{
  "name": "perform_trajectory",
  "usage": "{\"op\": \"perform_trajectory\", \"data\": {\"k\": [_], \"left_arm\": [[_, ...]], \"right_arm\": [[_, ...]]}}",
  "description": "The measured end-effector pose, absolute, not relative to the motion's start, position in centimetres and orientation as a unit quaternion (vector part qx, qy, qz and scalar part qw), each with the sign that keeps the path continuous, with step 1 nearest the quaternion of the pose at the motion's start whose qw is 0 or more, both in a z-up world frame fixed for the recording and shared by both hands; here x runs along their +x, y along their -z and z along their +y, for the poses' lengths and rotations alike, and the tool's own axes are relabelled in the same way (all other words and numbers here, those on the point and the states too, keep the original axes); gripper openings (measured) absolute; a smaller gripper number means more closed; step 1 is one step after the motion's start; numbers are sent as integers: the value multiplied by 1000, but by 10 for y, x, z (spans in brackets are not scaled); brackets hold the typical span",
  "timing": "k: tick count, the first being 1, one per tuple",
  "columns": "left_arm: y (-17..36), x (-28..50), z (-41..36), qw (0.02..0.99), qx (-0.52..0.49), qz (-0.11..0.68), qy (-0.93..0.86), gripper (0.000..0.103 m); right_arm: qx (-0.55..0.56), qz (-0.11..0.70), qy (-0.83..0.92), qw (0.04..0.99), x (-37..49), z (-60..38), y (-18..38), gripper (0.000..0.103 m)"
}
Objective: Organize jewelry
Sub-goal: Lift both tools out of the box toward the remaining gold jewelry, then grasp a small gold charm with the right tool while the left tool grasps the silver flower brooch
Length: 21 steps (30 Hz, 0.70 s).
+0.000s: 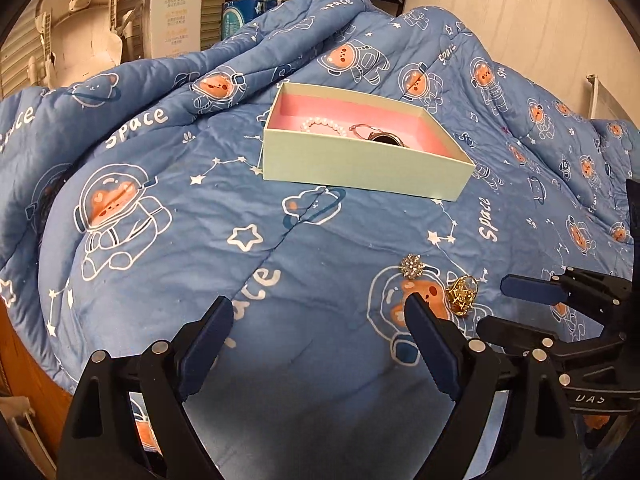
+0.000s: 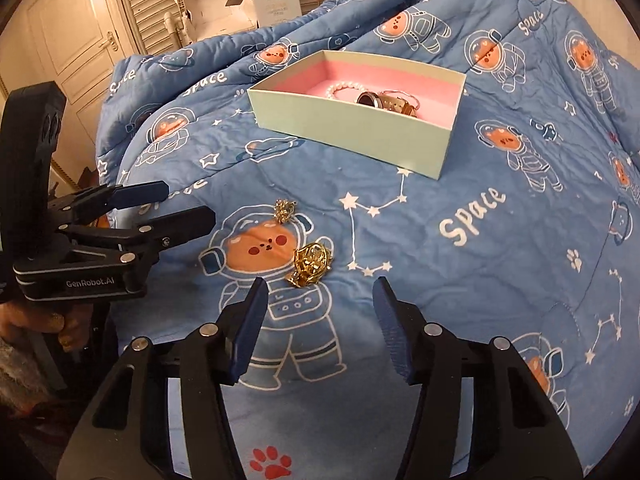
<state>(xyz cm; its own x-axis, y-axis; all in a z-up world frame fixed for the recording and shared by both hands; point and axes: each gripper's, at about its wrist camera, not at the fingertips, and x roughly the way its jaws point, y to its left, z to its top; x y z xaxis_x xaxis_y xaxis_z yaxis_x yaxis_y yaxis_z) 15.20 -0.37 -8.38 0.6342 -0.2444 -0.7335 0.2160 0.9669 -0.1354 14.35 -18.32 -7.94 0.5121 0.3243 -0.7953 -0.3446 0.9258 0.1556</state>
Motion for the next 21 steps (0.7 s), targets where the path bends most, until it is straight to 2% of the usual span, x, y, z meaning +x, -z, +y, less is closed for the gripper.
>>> {"op": "perform_trajectory", "data": {"k": [8, 16, 18, 21], "left_arm": [[86, 145, -4, 905, -20, 407, 119, 84], [88, 143, -8, 907, -13, 404, 119, 84], [88, 143, -9, 906, -15, 403, 125, 80], [89, 144, -11, 904, -13, 407, 130, 73]], "right_arm": [[8, 467, -175, 867, 145, -178, 82, 42], [38, 492, -168, 853, 152, -174, 89, 24], [58, 499, -171, 847, 153, -175, 91, 17], [55, 499, -172, 847, 151, -170, 91, 14]]}}
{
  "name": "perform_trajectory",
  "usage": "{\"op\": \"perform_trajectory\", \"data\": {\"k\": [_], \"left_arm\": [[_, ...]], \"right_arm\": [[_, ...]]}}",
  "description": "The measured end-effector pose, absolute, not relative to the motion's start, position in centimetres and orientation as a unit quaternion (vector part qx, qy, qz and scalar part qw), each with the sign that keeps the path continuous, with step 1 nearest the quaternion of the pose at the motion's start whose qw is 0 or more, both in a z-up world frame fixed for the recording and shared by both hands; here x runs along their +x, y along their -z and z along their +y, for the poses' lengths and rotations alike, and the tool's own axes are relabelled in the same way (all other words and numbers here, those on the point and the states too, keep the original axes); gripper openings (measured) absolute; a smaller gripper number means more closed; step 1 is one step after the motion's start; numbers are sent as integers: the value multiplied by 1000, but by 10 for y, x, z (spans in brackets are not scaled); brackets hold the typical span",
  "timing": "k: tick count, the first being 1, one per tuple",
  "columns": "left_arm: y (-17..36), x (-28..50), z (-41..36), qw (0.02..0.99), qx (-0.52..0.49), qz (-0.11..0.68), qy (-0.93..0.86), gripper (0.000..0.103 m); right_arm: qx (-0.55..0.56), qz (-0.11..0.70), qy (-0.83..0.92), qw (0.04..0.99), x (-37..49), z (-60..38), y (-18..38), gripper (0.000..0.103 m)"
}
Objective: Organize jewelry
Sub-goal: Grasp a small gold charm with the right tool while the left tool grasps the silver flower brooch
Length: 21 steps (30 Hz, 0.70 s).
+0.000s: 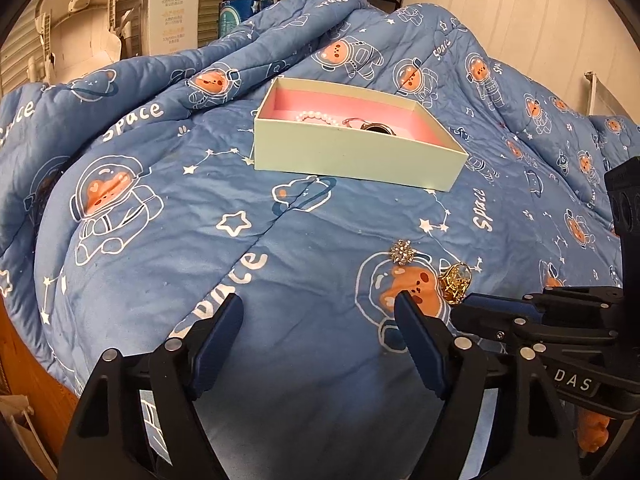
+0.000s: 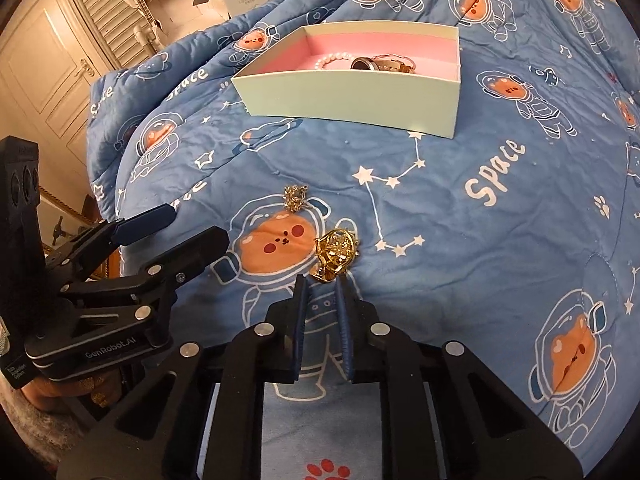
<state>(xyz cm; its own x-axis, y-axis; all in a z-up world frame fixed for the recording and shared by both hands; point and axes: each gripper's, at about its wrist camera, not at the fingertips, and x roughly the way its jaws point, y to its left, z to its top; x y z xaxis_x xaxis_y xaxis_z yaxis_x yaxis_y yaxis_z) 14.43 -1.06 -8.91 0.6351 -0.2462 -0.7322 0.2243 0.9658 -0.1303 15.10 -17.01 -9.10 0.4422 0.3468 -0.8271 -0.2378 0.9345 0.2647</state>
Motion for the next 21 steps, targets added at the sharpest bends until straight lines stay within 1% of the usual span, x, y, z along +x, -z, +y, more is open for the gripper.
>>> {"op": "perform_trajectory", "data": {"k": [11, 21], "left_arm": [[89, 148, -17, 903, -2, 405, 144, 70], [91, 157, -32, 896, 18, 406, 178, 49]], "right_arm": [[75, 496, -152, 852, 160, -170, 95, 14], [69, 488, -173, 853, 162, -177, 95, 13]]}}
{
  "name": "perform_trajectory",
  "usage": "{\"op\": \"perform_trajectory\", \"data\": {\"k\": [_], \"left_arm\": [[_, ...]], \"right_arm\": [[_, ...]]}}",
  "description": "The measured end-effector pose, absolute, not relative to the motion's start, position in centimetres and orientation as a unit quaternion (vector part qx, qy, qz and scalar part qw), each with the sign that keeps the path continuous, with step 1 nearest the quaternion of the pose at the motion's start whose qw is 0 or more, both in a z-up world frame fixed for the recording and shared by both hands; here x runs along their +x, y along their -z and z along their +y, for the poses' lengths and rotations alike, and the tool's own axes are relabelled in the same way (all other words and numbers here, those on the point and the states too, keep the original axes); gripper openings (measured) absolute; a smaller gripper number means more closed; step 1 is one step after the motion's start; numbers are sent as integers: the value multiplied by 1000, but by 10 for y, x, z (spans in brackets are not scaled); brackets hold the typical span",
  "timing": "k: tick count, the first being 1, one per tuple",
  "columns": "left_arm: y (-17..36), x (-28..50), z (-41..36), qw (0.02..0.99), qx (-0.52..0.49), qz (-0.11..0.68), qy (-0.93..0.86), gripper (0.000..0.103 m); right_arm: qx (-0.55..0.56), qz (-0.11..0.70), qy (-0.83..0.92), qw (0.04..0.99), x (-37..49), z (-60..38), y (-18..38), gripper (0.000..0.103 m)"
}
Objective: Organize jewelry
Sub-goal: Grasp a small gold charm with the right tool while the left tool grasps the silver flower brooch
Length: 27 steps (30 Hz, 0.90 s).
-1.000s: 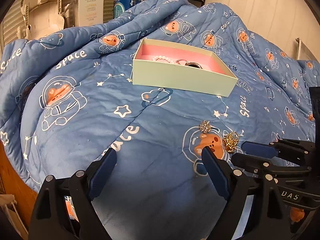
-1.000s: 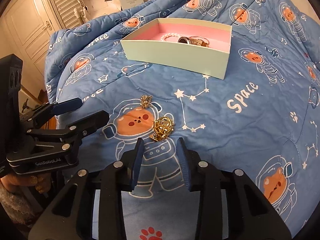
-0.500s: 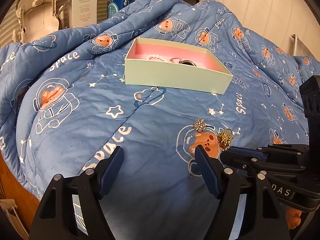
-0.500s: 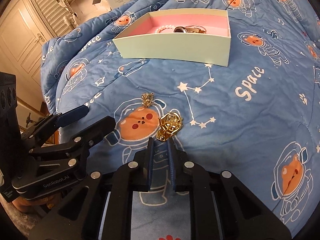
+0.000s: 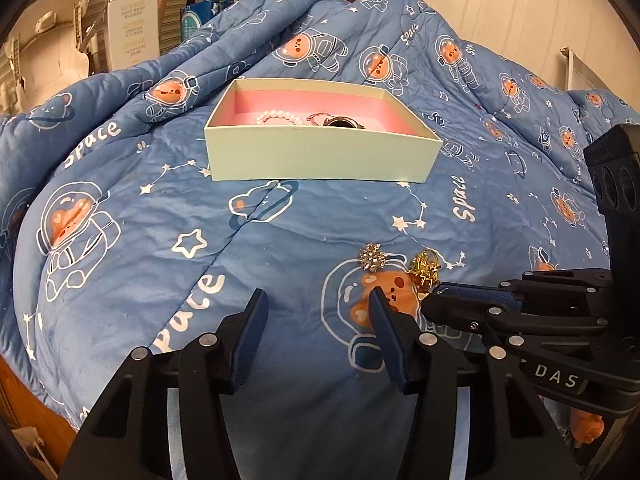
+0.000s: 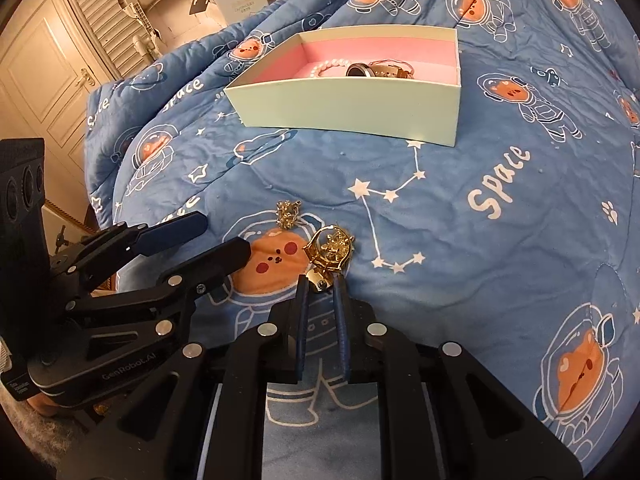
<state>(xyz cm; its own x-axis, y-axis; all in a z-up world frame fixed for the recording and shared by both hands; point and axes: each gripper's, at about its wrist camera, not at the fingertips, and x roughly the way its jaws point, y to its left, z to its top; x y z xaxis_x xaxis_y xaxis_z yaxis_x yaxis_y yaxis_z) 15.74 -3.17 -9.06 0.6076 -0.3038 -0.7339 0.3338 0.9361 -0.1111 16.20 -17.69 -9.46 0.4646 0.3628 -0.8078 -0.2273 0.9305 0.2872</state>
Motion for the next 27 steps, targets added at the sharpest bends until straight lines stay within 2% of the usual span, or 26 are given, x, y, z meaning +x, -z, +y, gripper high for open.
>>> {"op": "perform_trajectory", "data": {"k": [2, 7, 11, 12, 16, 17, 27], "left_arm": [[89, 159, -36, 895, 21, 404, 189, 45], [90, 167, -56, 893, 47, 397, 208, 45], [95, 176, -64, 888, 50, 403, 215, 39], [95, 178, -65, 887, 51, 404, 218, 37], [97, 180, -70, 885, 57, 406, 219, 18], [97, 180, -70, 885, 55, 407, 220, 17], [86, 172, -54, 889, 22, 403, 216, 17]], "right_arm": [[71, 490, -176, 851, 160, -182, 93, 13], [64, 490, -173, 852, 151, -195, 88, 13], [71, 493, -164, 851, 147, -204, 90, 13], [72, 494, -163, 851, 147, -205, 90, 13], [72, 494, -164, 851, 147, -206, 90, 13], [71, 494, -165, 851, 147, -206, 90, 13], [62, 485, -183, 853, 150, -205, 83, 13]]}}
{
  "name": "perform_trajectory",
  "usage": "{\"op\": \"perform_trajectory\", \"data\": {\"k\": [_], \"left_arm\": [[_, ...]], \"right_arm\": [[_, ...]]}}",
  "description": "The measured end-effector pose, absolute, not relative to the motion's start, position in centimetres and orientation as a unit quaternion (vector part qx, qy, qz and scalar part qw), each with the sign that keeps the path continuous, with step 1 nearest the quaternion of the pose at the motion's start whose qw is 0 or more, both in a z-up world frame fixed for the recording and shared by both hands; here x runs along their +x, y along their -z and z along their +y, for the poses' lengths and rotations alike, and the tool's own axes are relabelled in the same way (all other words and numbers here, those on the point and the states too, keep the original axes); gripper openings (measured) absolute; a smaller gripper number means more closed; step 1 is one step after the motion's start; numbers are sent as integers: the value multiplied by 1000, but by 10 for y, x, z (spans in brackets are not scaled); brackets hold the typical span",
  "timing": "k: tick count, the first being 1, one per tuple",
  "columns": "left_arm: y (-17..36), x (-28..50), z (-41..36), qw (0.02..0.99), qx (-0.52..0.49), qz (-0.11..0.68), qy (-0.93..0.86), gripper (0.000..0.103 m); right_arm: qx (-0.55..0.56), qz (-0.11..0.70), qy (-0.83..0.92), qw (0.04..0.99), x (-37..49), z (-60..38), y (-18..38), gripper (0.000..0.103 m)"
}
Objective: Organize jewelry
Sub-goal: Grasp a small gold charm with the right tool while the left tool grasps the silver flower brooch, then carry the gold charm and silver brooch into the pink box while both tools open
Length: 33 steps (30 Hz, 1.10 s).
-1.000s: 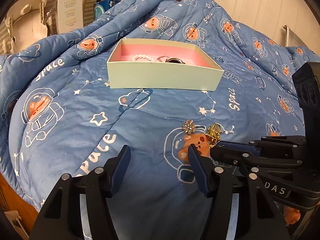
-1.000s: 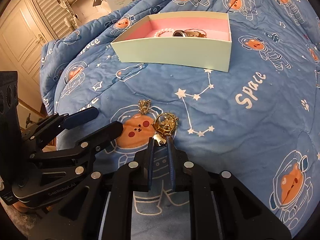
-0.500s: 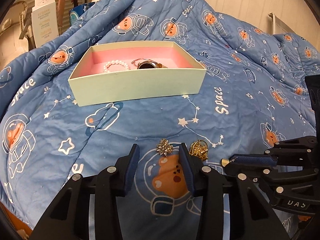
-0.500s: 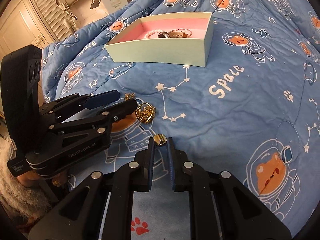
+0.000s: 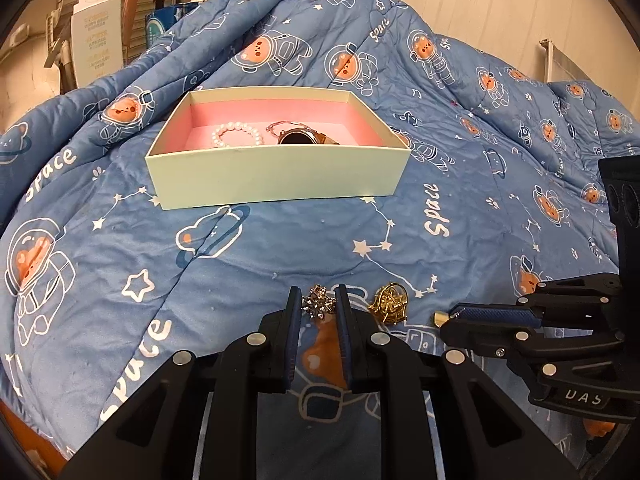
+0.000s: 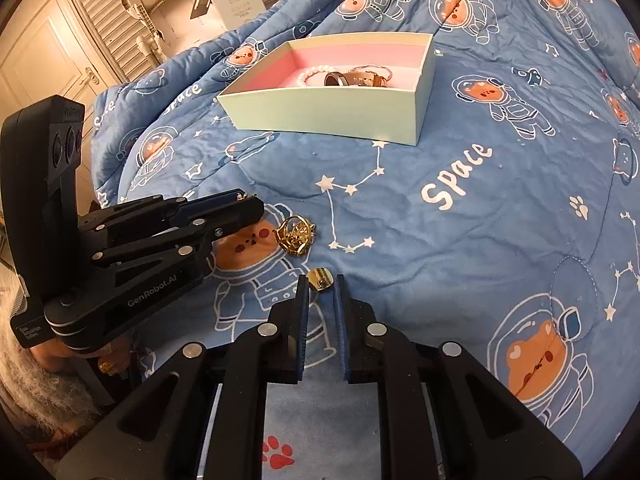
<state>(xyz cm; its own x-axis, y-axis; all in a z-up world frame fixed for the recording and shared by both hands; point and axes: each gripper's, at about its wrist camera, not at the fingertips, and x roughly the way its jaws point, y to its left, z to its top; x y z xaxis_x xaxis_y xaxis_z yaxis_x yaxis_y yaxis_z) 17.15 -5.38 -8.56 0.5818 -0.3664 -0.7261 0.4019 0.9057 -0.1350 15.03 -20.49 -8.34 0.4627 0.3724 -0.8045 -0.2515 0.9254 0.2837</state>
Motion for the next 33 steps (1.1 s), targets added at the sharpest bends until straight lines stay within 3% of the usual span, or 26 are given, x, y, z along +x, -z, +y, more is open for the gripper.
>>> {"op": "perform_trajectory", "data": {"k": [14, 33], "left_arm": [[46, 184, -19, 891, -4, 400, 213, 17], [34, 252, -28, 895, 3, 399, 198, 17]], "right_arm": [[49, 453, -257, 852, 175, -197, 44, 13], [25, 417, -245, 875, 245, -197, 15, 13]]}}
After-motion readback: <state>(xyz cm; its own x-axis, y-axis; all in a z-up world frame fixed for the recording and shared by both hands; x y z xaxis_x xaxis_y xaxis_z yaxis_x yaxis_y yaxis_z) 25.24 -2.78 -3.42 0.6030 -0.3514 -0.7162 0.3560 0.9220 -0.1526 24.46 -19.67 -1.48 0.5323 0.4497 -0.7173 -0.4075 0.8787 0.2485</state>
